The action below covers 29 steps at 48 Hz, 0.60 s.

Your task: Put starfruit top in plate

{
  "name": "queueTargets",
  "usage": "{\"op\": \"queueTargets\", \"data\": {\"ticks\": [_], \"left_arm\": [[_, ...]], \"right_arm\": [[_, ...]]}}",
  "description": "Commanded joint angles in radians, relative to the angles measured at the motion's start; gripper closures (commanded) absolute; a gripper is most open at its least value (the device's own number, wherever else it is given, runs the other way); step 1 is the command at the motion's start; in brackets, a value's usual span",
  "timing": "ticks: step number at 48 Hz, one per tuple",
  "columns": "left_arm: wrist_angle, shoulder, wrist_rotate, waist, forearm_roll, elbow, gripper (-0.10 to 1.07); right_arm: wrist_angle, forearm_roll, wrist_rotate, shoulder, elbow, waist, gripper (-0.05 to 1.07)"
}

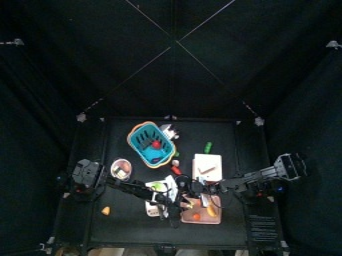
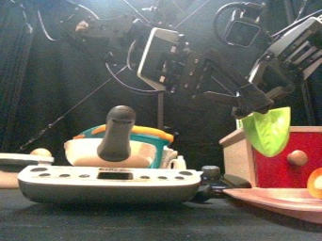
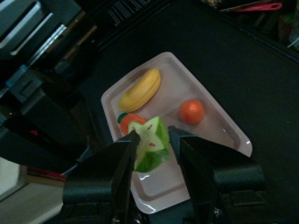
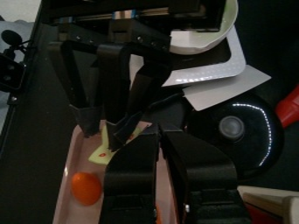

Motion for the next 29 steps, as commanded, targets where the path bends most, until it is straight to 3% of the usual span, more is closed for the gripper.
{"op": "queueTargets", "data": {"ticks": [1, 29], "left_arm": [[-0.009, -0.031, 0.006, 0.003, 0.000, -0.029, 0.22], [-0.009, -0.025, 0.018, 0.005, -0.002, -0.032, 0.22]], "right_arm": [[-0.006, 0.005, 0.000, -0.005, -0.026, 0.003, 0.55], [0.031, 0.114, 0.002, 0.058, -0.023, 0.072, 0.55]]}}
